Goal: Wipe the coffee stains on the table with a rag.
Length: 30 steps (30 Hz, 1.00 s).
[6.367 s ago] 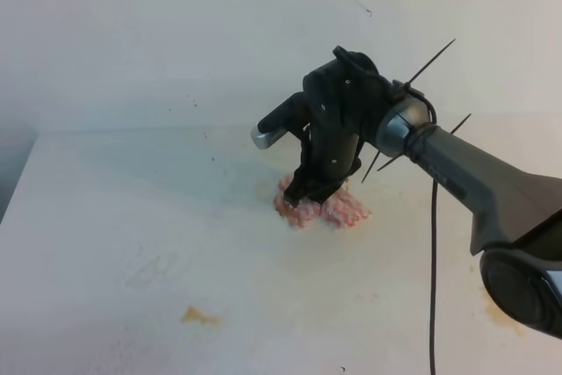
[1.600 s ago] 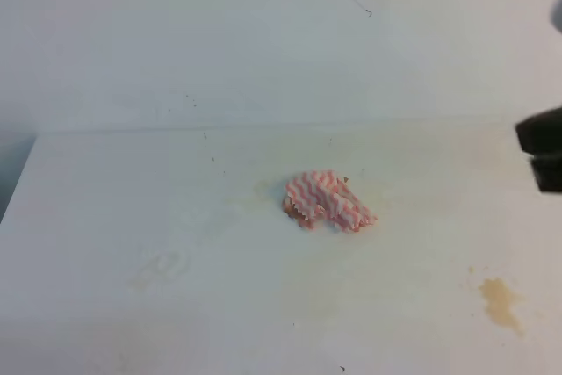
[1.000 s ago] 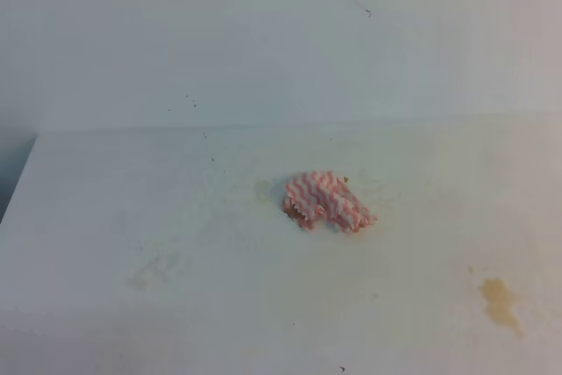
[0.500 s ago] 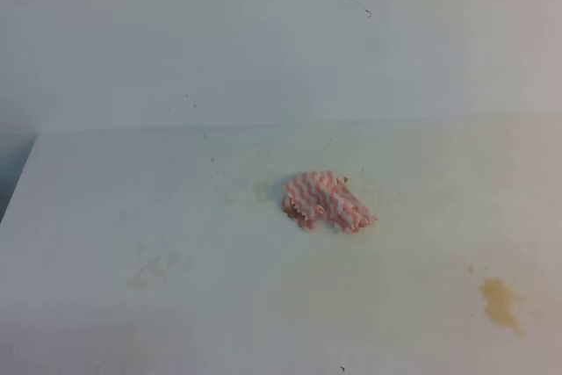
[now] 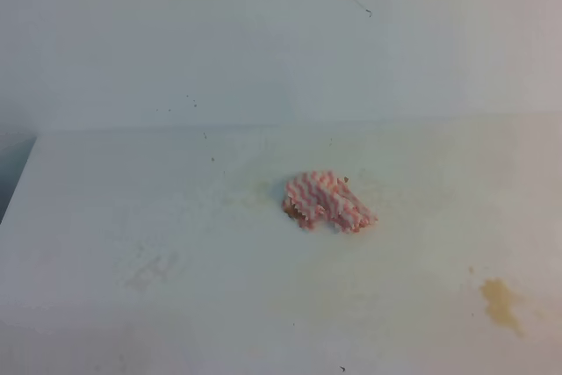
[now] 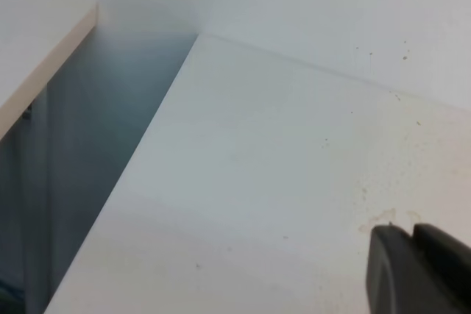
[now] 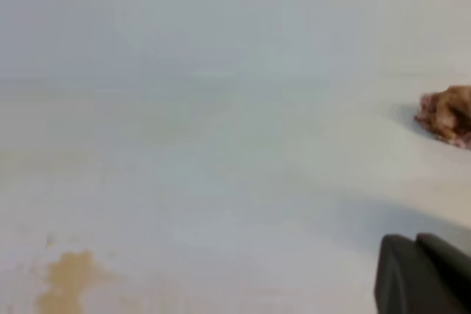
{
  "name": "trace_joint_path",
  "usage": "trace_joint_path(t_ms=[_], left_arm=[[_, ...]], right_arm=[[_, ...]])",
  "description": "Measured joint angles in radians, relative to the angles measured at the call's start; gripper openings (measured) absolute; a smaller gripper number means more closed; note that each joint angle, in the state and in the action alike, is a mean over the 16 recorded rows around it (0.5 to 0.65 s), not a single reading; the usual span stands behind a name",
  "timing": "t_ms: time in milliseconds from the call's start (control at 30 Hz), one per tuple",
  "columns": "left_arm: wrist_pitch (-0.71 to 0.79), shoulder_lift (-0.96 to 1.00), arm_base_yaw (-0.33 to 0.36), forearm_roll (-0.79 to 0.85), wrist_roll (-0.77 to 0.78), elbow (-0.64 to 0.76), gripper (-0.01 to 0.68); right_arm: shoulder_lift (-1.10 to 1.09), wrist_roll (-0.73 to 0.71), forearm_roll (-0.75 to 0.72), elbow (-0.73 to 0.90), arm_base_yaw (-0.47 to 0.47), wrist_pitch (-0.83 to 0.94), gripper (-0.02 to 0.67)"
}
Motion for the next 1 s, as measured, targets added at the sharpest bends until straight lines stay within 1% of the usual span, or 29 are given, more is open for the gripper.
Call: trace_joint_path(t_ms=[133, 367, 533, 667, 1000], left_arm=[[0.0, 0.0, 0.0, 0.0, 0.0, 0.0, 0.0], [0.0, 0.0, 0.0, 0.001, 0.0, 0.0, 0.0], [0.0, 0.0, 0.0, 0.001, 0.0, 0.0, 0.0], [0.0, 0.0, 0.0, 0.001, 0.0, 0.0, 0.0], [0.0, 0.0, 0.0, 0.001, 0.0, 0.0, 0.0]], right_arm=[[0.0, -0.001, 0.075, 0.024, -0.001, 0.019, -0.002], [0.0, -0.008, 0.263, 0.049, -0.003, 0.033, -0.002], [0.0, -0.042, 0.361, 0.05, -0.025, 0.038, -0.002], [0.0, -0.107, 0.376, 0.05, -0.076, 0.037, -0.002], [0.0, -0.299, 0.342, 0.05, -0.237, 0.036, -0.002]])
